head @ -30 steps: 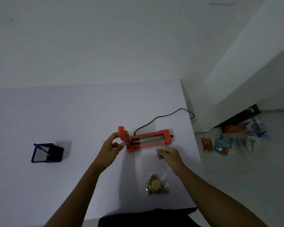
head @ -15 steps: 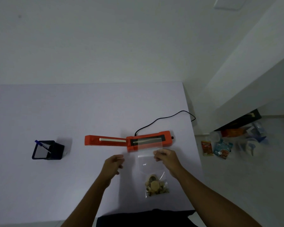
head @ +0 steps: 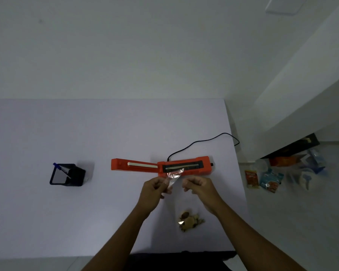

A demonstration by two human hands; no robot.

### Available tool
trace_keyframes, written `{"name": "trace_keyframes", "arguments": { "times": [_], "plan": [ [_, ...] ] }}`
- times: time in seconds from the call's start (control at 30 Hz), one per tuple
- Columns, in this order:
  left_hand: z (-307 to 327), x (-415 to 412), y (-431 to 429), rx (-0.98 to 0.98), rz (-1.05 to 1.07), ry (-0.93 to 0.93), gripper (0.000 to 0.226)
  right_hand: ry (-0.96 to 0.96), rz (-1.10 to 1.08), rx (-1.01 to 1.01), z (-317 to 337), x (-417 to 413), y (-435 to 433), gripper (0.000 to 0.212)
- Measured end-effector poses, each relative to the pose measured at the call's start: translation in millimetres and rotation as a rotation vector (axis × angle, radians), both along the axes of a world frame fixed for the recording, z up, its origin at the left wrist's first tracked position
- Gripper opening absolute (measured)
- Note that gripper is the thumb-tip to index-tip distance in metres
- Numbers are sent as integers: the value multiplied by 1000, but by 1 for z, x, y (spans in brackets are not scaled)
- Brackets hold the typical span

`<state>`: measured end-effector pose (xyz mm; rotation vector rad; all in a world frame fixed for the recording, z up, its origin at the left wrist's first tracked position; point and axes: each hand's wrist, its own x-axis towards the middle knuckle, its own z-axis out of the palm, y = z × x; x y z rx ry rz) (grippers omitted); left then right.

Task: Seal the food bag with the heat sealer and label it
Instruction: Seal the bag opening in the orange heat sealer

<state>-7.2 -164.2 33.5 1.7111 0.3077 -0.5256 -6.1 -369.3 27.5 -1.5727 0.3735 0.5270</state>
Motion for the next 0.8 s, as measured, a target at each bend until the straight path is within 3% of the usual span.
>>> {"name": "trace_keyframes", "arguments": {
  "times": [0.27, 0.47, 0.8],
  "plan": [
    [19, -22, 70, 7, 133, -14, 18, -24, 121, 68, 13, -2, 68, 9],
    [27, -36, 165, 27, 219, -79, 13, 26, 130, 123, 27, -8, 168, 11],
    [43, -25, 295, -43, 69, -114, 20, -24, -82, 86, 54, -8, 306, 17]
  ]
}}
